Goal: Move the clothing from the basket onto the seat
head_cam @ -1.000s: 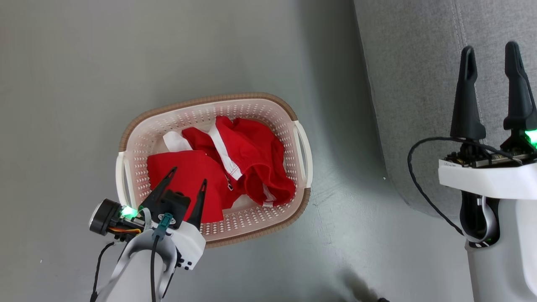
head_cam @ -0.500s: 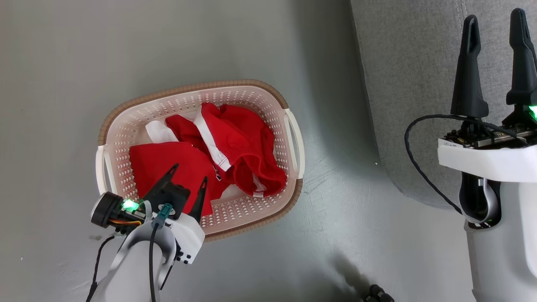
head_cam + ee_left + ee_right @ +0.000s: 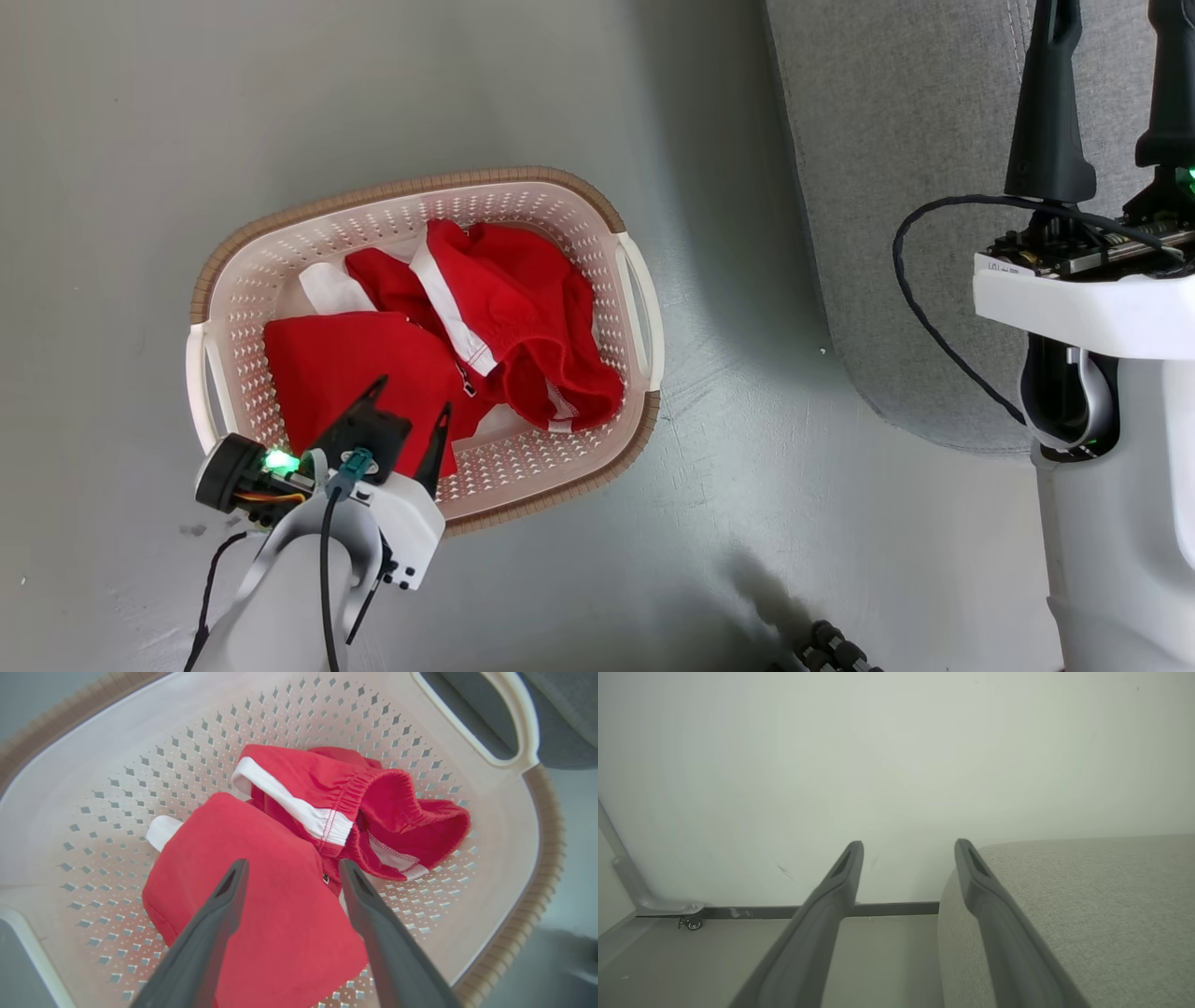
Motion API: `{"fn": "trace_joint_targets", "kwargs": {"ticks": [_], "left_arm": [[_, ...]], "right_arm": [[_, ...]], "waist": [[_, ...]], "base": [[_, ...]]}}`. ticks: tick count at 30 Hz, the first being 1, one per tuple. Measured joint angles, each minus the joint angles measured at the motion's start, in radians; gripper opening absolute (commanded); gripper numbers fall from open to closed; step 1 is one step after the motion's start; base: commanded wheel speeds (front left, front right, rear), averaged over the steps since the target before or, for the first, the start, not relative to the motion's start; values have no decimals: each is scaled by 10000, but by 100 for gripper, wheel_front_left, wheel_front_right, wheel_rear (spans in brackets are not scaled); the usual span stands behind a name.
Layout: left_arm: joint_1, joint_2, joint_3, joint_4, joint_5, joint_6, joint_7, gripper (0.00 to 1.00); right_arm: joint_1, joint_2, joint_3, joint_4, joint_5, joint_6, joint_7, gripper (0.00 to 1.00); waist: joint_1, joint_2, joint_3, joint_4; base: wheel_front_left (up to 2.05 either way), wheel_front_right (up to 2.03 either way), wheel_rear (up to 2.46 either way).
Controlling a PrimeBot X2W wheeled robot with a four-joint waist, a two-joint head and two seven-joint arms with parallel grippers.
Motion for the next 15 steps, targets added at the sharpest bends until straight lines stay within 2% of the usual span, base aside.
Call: {"fn": "trace_joint_targets", "kwargs": {"ticks": [4,7,12,15], "left_arm": [[-160,-4,127,353,-27,48,-2,100],[-277,38,326,669,-119,267,4,100],[-535,265,763,1062,-263,907,111,100],[-647,291,851,1246,-366,978,209,100]], "right_arm": [[2,-2,4,54,2,0,0,100],[5,-2,-4,109,4,0,-27,100],[5,-2,-21,138,77,0,-58,100],[4,-2,-31,151,92,0,-58,100]], "waist": [[0,0,51,-25],[0,0,98,-54],[0,0,203,-130],[-1,0,274,-184]], "base": [[0,0,0],[0,0,0],[0,0,0],[0,0,0]]}}
